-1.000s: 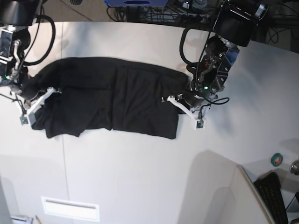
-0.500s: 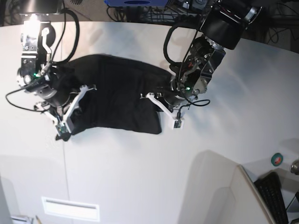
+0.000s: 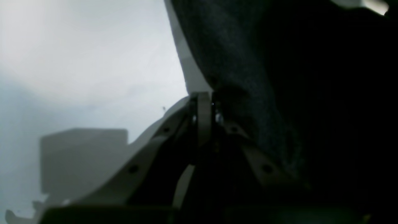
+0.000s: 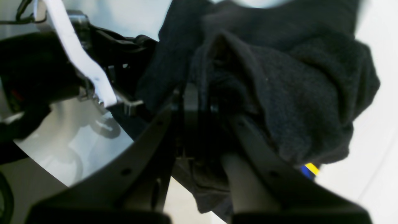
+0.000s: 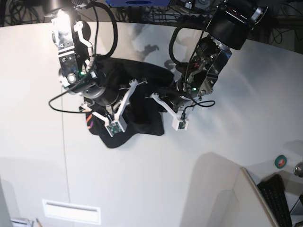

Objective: Layout the t-shirt on the table in an organized manner, then fold the t-shirt properly
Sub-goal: 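Fold the shirt over with both grippers, bringing the edge toward the right gripper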

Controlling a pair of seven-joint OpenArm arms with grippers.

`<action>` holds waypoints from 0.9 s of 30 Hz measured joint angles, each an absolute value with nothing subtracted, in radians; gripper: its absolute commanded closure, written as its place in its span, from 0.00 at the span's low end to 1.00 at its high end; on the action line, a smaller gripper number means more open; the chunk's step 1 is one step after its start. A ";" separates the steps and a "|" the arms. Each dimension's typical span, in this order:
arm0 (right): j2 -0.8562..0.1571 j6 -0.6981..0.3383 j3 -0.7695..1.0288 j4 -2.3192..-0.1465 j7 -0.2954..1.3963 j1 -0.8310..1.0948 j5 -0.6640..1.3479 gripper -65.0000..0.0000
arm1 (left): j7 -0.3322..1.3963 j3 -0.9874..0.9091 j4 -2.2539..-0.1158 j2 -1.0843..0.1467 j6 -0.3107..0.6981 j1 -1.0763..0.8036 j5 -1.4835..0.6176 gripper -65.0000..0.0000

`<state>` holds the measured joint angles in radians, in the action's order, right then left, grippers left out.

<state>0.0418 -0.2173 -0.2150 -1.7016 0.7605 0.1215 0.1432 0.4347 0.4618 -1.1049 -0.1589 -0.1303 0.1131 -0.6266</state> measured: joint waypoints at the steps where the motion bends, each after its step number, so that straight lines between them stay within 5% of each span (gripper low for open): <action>1: 0.042 -0.212 -0.229 -1.679 0.762 0.108 0.142 1.00 | 0.436 0.462 -1.106 -0.158 -0.131 0.113 -0.625 1.00; 21: 0.120 -0.166 -0.330 -1.406 0.594 0.009 0.165 1.00 | 0.412 0.455 -1.119 -0.181 -0.126 0.089 -0.623 1.00; 27: 0.130 -0.078 -0.338 -1.407 0.604 0.005 0.227 1.00 | 0.411 0.458 -1.119 -0.205 -0.119 0.089 -0.637 1.00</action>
<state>0.1295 -0.0784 -0.3378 -1.4067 0.6037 0.0051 0.2268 0.4110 0.4576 -1.1194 -0.2047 -0.1188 0.0887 -0.6373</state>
